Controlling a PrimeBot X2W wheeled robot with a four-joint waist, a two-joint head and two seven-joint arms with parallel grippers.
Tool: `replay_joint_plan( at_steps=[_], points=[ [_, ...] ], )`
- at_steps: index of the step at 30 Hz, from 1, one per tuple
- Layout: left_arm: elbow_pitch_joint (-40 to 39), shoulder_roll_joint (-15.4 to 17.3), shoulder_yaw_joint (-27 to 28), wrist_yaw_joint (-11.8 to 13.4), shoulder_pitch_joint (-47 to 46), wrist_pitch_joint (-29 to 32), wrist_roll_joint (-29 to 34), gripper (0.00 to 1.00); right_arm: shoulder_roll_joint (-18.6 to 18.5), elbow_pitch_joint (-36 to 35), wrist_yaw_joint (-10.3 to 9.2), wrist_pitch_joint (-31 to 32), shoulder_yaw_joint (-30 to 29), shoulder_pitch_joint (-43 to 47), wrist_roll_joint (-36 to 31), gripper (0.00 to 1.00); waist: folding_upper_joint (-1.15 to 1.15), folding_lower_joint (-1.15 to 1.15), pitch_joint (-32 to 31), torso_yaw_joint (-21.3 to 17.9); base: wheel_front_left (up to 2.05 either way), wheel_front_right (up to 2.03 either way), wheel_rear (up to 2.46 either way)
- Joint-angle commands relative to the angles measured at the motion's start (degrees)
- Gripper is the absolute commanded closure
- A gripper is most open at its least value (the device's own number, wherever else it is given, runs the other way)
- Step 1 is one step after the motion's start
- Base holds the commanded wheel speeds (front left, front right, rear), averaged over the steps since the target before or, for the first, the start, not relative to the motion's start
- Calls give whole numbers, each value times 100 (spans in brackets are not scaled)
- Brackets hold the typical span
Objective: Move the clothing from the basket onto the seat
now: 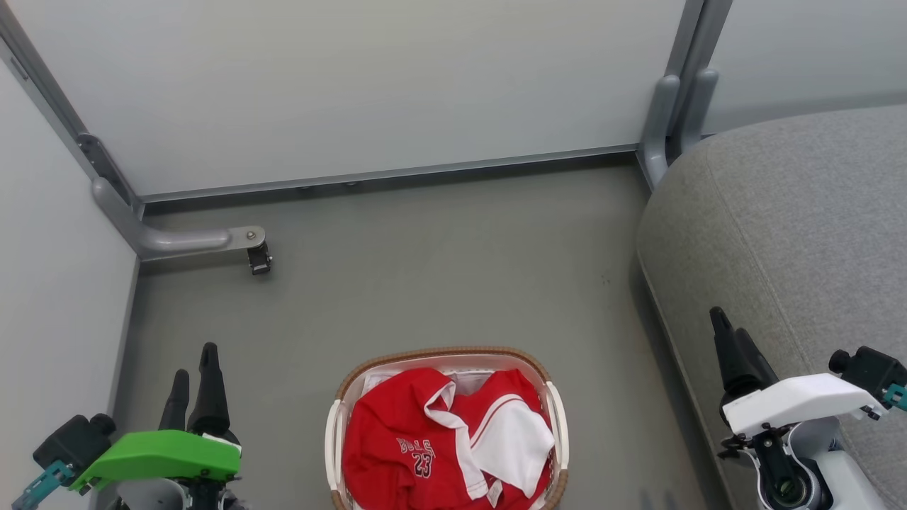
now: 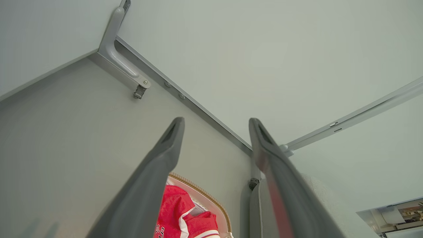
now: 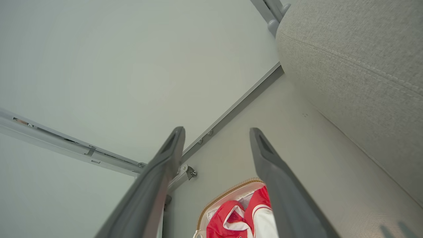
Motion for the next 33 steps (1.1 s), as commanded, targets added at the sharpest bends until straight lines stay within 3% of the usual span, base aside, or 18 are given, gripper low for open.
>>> replay_joint_plan(
  at_steps=[1, 14, 33],
  points=[
    [-71, 76, -17, 4, -136, -65, 276, 0, -80, -33, 1, -73, 53, -178, -252, 0, 0, 0, 3, 0, 0, 0, 0],
    [-58, 137, -198, 167, -82, -304, 1437, 0, -132, 50, 2, -313, 222, -211, -1383, 0, 0, 0, 14, -14, 0, 0, 0],
    [-67, 283, -449, 355, -28, -600, 2643, 0, -165, 184, 2, -607, 382, -295, -2509, 0, 0, 0, 41, -17, 0, 0, 0]
  ],
)
